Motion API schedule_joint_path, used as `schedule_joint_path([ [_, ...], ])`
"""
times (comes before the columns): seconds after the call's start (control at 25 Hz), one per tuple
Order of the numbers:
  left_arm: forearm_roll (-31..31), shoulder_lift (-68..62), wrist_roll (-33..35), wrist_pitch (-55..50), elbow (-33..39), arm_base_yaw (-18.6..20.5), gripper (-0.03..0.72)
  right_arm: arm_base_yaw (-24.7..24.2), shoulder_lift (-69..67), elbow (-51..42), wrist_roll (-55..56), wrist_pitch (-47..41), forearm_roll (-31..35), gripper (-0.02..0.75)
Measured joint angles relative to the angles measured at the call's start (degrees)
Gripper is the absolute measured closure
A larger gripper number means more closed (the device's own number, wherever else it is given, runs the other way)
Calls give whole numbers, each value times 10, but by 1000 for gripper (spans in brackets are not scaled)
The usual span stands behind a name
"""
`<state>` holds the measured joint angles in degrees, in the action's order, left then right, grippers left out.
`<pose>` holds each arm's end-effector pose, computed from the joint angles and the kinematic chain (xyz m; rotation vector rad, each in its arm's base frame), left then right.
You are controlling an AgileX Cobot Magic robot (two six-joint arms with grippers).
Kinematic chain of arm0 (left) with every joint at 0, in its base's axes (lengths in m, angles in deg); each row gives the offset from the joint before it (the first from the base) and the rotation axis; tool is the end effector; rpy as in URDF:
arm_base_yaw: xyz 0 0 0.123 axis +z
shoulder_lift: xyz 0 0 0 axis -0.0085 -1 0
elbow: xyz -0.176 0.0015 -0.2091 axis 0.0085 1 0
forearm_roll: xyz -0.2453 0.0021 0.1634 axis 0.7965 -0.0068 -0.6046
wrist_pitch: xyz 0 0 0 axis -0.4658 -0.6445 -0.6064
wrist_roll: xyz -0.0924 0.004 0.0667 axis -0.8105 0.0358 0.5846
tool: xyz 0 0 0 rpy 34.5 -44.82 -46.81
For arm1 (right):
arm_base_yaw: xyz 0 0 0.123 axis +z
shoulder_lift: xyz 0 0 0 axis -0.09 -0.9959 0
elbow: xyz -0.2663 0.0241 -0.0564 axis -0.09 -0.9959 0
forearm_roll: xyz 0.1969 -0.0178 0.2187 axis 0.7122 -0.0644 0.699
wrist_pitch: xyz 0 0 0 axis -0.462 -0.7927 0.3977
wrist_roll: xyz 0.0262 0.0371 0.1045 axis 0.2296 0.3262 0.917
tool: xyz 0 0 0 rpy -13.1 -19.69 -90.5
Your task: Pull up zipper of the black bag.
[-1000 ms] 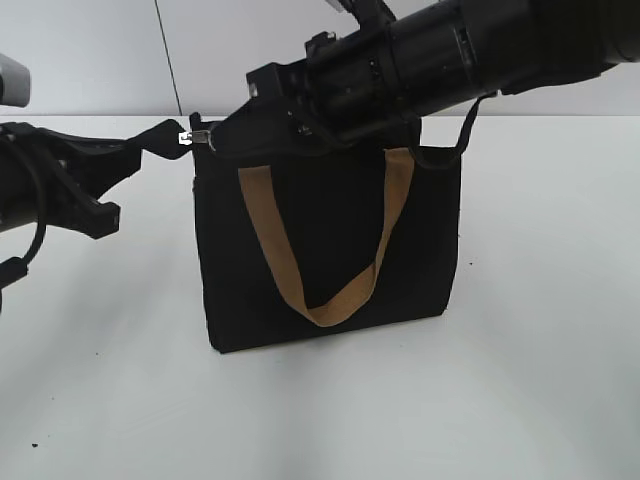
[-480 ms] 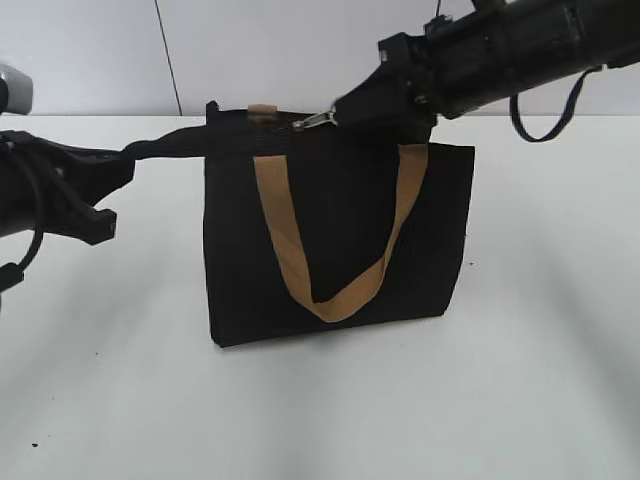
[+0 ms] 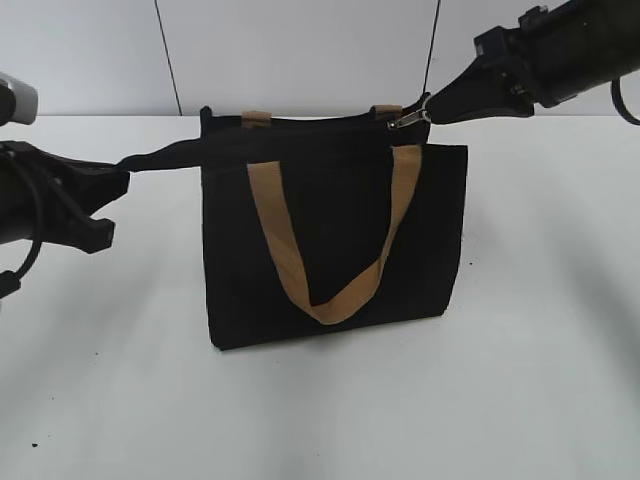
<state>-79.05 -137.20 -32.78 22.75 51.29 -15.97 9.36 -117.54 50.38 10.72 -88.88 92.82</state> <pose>0.2884 -0.1098 0.1533 0.6344 1.8782 -0.2457 0.3946 0.1045 0.2190 -0.4710 2.3553 0.8972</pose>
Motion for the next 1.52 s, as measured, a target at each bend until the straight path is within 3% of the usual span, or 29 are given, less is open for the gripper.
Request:
schedule_joint_path([
  [0.32, 0, 0, -9, -4, 0, 0, 656, 0, 9, 0, 5, -8, -3, 717],
  [0.4, 0, 1, -23, -22, 0, 1, 603, -2, 15, 0, 5, -8, -3, 611],
  [0.6, 1, 38, -101, -62, 0, 1, 247, -2, 37, 0, 12, -8, 1, 225],
  [0.68, 1, 66, -124, -82, 0, 1, 185, -2, 51, 0, 19, -9, 1, 162],
  [0.84, 19, 132, -141, -171, 0, -18, 157, -2, 78, 1, 27, -17, 1, 144],
  [1.0, 74, 190, -142, -297, 0, -56, 157, -2, 113, 1, 45, -32, -15, 144],
  [1.28, 160, 314, -143, -532, 0, -105, 216, -2, 204, 1, 113, -108, -132, 144],
  [1.36, 178, 370, -122, -591, 0, -110, 225, -3, 230, -4, 137, -144, -161, 144],
  [1.52, 260, 462, -13, -695, -1, -112, 230, -3, 301, -60, 159, -178, -181, 144],
])
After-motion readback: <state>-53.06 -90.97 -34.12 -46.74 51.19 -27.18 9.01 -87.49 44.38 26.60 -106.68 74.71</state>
